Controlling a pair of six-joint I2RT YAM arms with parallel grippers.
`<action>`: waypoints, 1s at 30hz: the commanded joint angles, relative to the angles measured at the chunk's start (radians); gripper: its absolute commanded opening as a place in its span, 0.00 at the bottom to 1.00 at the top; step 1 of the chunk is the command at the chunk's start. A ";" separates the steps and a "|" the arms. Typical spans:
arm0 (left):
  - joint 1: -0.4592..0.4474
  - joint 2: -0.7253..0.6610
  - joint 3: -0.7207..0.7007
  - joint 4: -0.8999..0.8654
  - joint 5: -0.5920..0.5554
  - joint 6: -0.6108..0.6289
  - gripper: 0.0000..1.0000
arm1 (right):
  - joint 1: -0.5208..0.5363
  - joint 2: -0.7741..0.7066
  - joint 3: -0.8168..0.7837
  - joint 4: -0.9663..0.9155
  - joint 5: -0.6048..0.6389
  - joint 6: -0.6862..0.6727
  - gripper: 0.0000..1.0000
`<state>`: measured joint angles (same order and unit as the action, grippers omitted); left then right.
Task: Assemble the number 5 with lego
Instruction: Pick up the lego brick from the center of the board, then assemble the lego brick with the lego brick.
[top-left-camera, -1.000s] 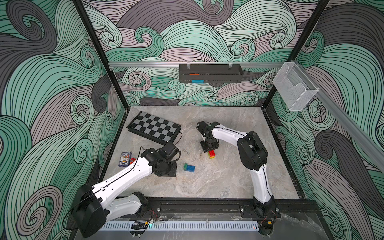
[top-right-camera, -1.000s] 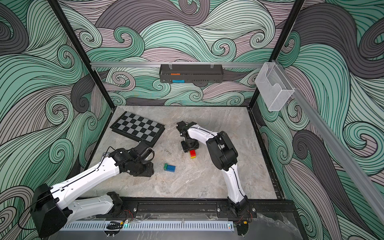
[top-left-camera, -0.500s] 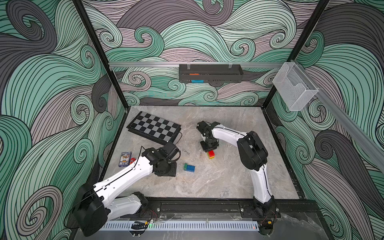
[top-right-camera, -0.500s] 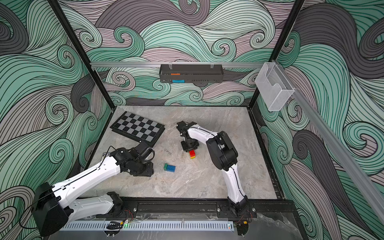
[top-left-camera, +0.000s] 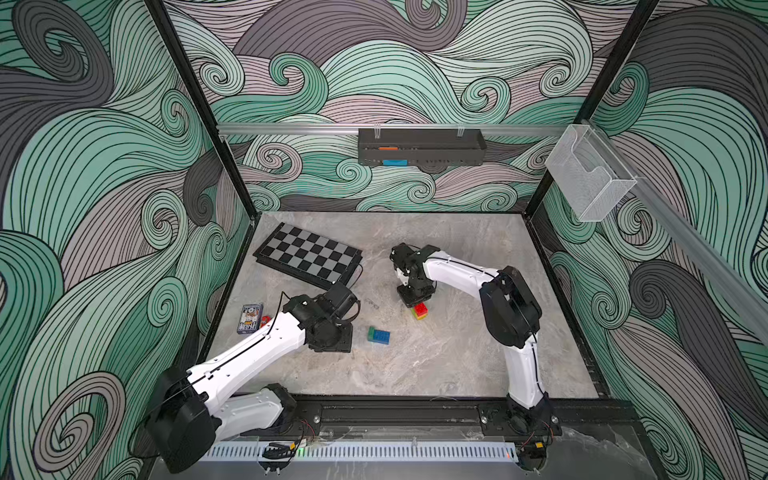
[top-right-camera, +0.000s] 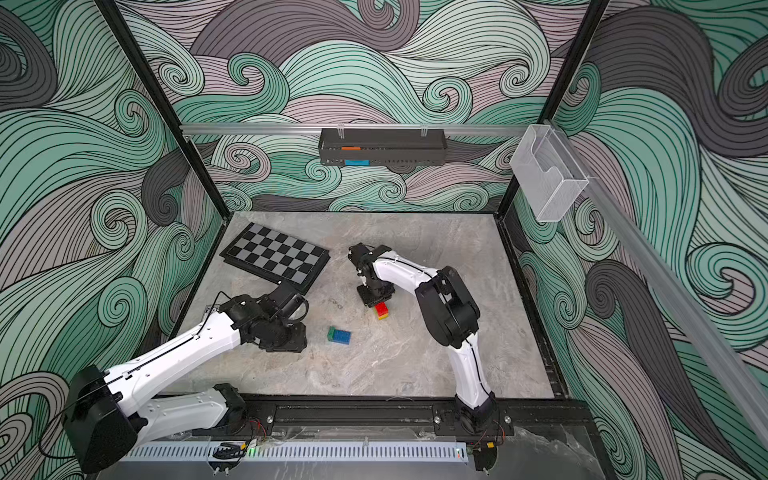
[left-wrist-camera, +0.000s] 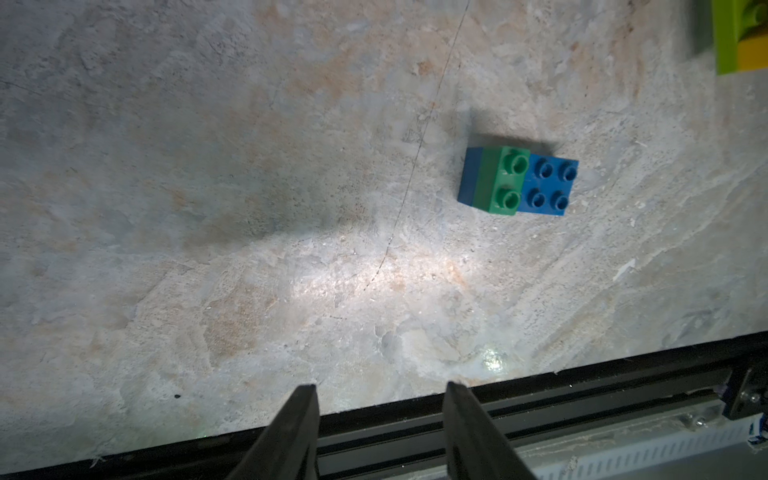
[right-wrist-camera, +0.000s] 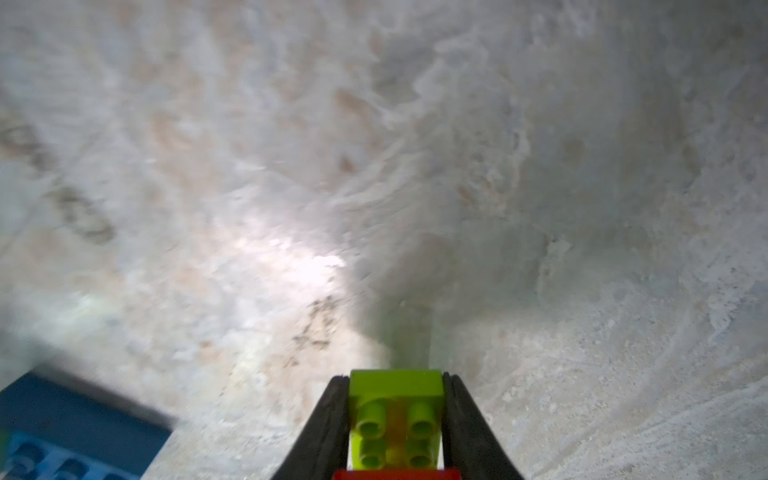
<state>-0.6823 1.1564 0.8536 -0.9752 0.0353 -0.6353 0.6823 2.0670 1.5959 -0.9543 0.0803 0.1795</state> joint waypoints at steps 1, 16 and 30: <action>0.010 -0.009 0.020 -0.023 0.019 0.017 0.52 | 0.048 -0.080 -0.002 -0.012 -0.039 -0.088 0.29; 0.027 -0.155 0.032 -0.116 0.139 -0.011 0.53 | 0.232 -0.140 0.030 -0.033 -0.194 -0.367 0.28; 0.027 -0.304 -0.013 -0.124 0.121 -0.046 0.53 | 0.306 -0.052 0.116 -0.040 -0.222 -0.553 0.24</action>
<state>-0.6613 0.8669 0.8501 -1.0798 0.1600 -0.6689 0.9833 1.9820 1.6833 -0.9764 -0.1333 -0.3122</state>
